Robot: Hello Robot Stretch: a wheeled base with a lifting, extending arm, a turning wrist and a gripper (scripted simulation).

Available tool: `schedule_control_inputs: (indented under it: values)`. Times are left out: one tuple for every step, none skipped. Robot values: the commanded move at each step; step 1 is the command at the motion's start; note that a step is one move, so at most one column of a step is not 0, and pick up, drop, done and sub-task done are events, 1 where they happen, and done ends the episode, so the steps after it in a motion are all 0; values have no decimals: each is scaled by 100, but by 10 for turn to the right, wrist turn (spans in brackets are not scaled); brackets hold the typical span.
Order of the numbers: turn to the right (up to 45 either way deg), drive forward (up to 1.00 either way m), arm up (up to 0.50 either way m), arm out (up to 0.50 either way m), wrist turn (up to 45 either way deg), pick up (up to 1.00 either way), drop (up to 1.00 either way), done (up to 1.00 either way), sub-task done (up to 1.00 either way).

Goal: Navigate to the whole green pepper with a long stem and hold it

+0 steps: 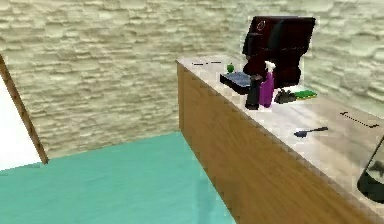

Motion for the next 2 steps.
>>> schedule_control_inputs:
  values:
    - [0, 80, 0, 0, 0, 0, 0, 0, 0]
    - [-450, 0, 0, 0, 0, 0, 0, 0, 0]
